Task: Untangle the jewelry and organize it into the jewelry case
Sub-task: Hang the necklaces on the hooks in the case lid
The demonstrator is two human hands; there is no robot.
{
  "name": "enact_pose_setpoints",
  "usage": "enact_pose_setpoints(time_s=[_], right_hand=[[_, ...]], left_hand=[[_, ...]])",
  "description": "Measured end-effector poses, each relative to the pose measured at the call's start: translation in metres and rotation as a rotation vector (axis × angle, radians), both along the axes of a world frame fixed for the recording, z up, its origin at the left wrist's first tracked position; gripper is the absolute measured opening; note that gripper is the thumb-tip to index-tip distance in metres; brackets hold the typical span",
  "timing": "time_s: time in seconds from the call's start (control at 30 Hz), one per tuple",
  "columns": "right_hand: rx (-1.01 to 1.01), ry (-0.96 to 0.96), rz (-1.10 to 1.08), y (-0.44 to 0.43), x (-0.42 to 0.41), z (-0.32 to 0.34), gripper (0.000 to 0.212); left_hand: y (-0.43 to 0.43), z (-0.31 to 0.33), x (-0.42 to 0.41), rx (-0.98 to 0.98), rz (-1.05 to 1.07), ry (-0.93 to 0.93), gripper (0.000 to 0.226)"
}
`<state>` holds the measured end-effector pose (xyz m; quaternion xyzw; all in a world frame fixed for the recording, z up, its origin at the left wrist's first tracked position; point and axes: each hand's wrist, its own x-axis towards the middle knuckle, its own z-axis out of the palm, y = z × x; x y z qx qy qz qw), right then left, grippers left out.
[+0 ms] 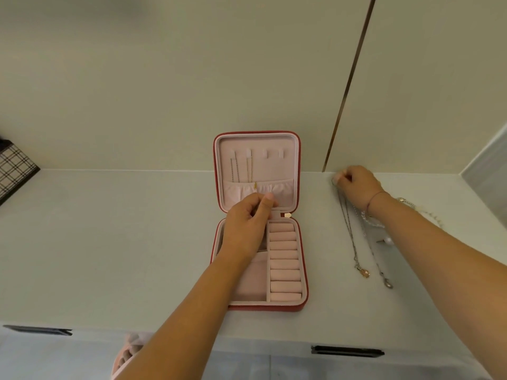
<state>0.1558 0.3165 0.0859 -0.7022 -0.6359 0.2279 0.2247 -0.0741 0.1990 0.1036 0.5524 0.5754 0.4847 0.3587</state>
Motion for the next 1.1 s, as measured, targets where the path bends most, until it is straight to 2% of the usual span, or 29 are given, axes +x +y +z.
enact_pose_setpoints(time_s=[0.23, 0.33, 0.47, 0.67, 0.93, 1.1], right_hand=[[0.009, 0.554, 0.215, -0.05, -0.013, 0.043, 0.023], [-0.024, 0.636, 0.307, -0.069, -0.023, 0.062, 0.024], [-0.052, 0.689, 0.405, -0.084, -0.041, 0.083, 0.021], [-0.023, 0.668, 0.384, -0.085, -0.058, 0.088, 0.006], [0.098, 0.415, 0.351, -0.073, -0.081, 0.081, 0.008], [0.228, 0.312, 0.19, -0.061, -0.094, 0.076, 0.003]], left_hand=[[0.002, 0.006, 0.006, -0.052, -0.039, -0.053, 0.02], [0.004, 0.015, 0.019, -0.045, -0.17, -0.08, 0.022], [0.005, 0.031, 0.03, -0.106, -0.303, -0.225, 0.029], [0.007, 0.038, 0.017, -0.11, -0.215, -0.311, 0.009], [0.023, 0.039, -0.015, -0.05, -0.053, -0.054, 0.009], [0.039, 0.036, -0.026, -0.004, -0.013, 0.05, 0.004]])
